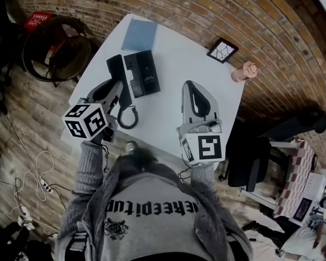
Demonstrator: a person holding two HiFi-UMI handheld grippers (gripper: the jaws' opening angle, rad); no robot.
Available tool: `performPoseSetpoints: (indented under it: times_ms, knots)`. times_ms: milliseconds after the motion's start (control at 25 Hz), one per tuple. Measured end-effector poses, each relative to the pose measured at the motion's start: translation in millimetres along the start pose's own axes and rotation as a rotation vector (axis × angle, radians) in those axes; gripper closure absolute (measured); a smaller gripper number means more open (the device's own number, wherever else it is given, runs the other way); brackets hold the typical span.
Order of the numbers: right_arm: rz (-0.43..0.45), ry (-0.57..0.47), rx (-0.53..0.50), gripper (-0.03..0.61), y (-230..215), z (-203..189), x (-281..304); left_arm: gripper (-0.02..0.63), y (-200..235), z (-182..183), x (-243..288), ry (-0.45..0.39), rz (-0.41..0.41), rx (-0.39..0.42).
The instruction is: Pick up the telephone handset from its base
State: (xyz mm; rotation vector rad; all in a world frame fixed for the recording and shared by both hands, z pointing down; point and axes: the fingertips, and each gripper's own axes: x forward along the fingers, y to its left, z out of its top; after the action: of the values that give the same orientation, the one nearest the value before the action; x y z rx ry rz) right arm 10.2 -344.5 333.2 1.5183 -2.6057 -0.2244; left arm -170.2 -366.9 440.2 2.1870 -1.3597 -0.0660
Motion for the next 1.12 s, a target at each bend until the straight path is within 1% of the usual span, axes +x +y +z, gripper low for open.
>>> performPoseSetpoints:
  times_ms: [280, 680, 840, 1120]
  knots:
    - [0.037, -0.029, -0.004, 0.575, 8.9, 10.9, -19.9, 0.543, -22.4, 14.5, -40.5, -0.09, 0.039, 0.028]
    - [0.084, -0.077, -0.008, 0.575, 12.3, 25.6, -51.2, 0.545, -62.3, 26.6, -85.6, -0.187, 0.13, 0.167]
    - [0.101, -0.1, -0.011, 0.575, 13.1, 32.4, -65.0, 0.545, -80.5, 27.5, -102.7, -0.222, 0.15, 0.202]
    - [0.122, -0.136, -0.013, 0.575, 13.7, 43.0, -88.8, 0.545, -103.8, 29.2, -132.8, -0.284, 0.216, 0.262]
